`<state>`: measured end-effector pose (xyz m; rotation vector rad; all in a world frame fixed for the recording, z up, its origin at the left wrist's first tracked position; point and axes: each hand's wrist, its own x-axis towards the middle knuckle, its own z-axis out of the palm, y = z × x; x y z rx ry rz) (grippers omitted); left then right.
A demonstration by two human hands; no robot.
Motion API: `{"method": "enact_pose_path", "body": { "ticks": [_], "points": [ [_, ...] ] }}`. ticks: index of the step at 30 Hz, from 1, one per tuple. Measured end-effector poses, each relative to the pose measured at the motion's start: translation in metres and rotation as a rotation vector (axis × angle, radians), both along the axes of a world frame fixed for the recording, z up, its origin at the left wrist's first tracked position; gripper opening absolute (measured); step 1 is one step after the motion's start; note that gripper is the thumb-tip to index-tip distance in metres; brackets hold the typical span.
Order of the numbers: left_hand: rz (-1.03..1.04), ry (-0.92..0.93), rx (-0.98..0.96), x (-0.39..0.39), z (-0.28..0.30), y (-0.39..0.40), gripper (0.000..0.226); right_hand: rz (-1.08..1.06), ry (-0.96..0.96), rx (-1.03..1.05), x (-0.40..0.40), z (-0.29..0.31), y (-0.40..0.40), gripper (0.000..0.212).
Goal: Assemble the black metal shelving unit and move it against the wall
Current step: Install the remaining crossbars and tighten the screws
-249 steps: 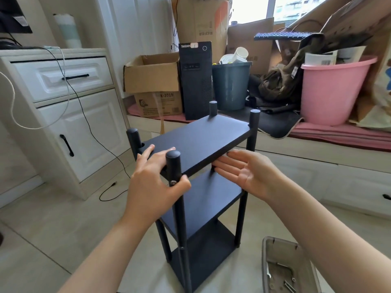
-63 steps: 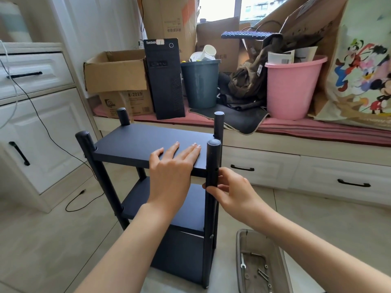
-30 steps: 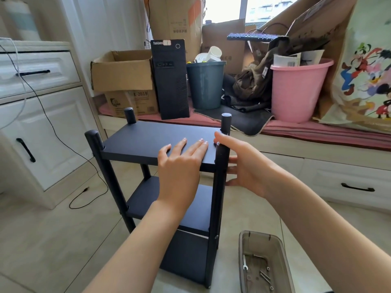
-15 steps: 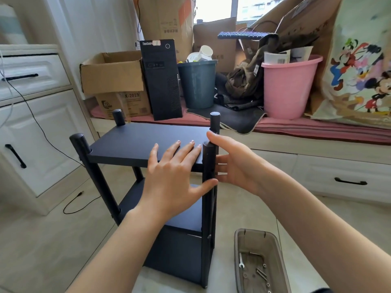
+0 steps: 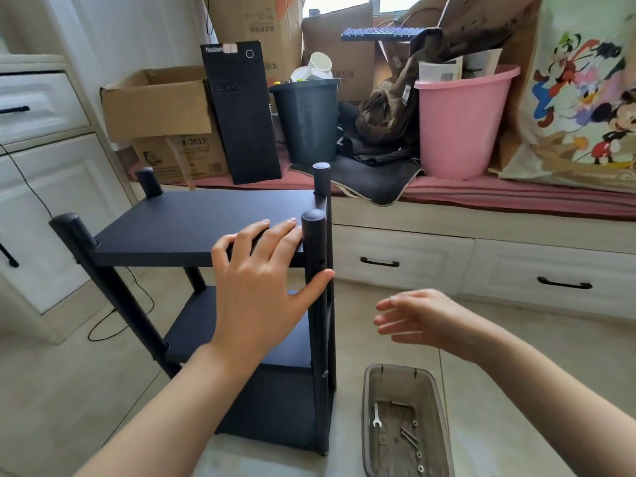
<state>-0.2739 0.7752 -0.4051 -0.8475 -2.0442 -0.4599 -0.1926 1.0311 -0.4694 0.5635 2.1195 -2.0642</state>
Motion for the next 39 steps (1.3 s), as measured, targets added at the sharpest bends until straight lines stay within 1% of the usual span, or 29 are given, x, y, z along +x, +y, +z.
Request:
{"method": "enact_pose_path", "body": {
  "ticks": [6, 11, 14, 16, 18, 21, 23, 25, 30, 33, 39],
  "points": [
    [0.031, 0.037, 0.028, -0.001, -0.004, 0.004, 0.054, -0.082, -0.237, 0.03, 0.024, -0.114, 0.026, 0.022],
    [0.071, 0.059, 0.049, 0.001, -0.005, 0.011, 0.051, -0.087, -0.367, 0.073, 0.03, -0.188, 0.021, 0.018],
    [0.092, 0.068, 0.067, 0.002, -0.005, 0.015, 0.047, -0.044, -0.428, 0.162, 0.023, -0.218, 0.013, 0.012],
    [0.1, 0.073, 0.081, 0.002, -0.006, 0.017, 0.045, 0.01, -0.478, 0.303, 0.017, -0.235, 0.008, 0.012],
    [0.098, 0.076, 0.09, 0.002, -0.006, 0.018, 0.043, 0.078, -0.54, 0.418, 0.009, -0.249, 0.005, 0.015],
    [0.102, 0.079, 0.095, 0.001, -0.005, 0.02, 0.041, 0.238, -0.606, 0.591, 0.0, -0.264, -0.001, 0.004],
    [0.105, 0.074, 0.092, 0.002, -0.005, 0.02, 0.04, 0.317, -0.614, 0.744, 0.001, -0.275, -0.004, 0.022],
    [0.099, 0.068, 0.089, 0.002, -0.005, 0.019, 0.04, 0.322, -0.58, 0.805, 0.006, -0.286, -0.008, 0.028],
    [0.108, 0.046, 0.077, 0.002, -0.005, 0.019, 0.04, 0.269, -0.536, 0.944, 0.013, -0.303, -0.001, 0.032],
    [0.106, 0.037, 0.078, 0.004, -0.005, 0.019, 0.04, 0.284, -0.556, 0.98, 0.014, -0.311, 0.0, 0.033],
    [0.1, 0.039, 0.076, 0.005, -0.004, 0.02, 0.041, 0.385, -0.548, 1.12, 0.008, -0.322, 0.003, 0.038]
  ]
}}
